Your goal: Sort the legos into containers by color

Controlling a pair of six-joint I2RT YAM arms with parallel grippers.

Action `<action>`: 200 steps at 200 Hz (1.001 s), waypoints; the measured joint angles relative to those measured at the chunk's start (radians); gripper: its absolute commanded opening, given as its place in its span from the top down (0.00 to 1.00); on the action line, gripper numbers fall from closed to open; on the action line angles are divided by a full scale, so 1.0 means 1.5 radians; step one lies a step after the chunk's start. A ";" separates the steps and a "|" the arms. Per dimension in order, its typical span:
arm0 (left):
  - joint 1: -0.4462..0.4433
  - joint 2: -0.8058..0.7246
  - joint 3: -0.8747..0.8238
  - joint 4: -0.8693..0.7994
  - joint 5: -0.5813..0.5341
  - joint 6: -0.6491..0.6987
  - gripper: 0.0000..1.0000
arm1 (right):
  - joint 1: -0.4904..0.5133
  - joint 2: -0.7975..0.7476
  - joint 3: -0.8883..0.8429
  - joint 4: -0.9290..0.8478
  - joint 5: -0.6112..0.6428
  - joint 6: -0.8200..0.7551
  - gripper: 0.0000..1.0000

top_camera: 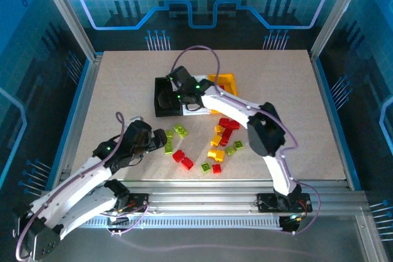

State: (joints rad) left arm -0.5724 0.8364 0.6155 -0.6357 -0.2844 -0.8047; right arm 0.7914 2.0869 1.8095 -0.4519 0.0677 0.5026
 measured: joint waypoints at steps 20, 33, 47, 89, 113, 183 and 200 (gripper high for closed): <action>-0.002 0.078 0.016 0.027 0.034 0.023 0.08 | -0.009 -0.112 -0.117 0.034 0.004 0.013 0.19; -0.010 0.134 0.036 0.042 0.048 0.037 0.13 | -0.022 -0.186 -0.200 0.054 0.005 0.025 0.19; -0.024 0.199 0.064 0.061 0.057 0.054 0.19 | -0.040 -0.248 -0.279 0.070 0.005 0.038 0.19; -0.060 0.392 0.170 0.095 0.066 0.095 0.22 | -0.094 -0.373 -0.449 0.072 0.022 0.057 0.18; -0.069 0.452 0.190 0.118 0.066 0.105 0.26 | -0.102 -0.422 -0.495 0.068 0.030 0.060 0.18; -0.075 0.600 0.258 0.145 0.063 0.105 0.29 | -0.139 -0.496 -0.549 0.070 0.035 0.067 0.18; -0.075 0.622 0.271 0.150 0.057 0.107 0.32 | -0.143 -0.506 -0.554 0.071 0.035 0.067 0.18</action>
State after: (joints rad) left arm -0.6849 1.7699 1.0225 -0.4110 -0.1982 -0.6445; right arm 0.5766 1.3277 0.9783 -0.3454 0.1200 0.6025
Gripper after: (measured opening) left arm 0.701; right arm 0.822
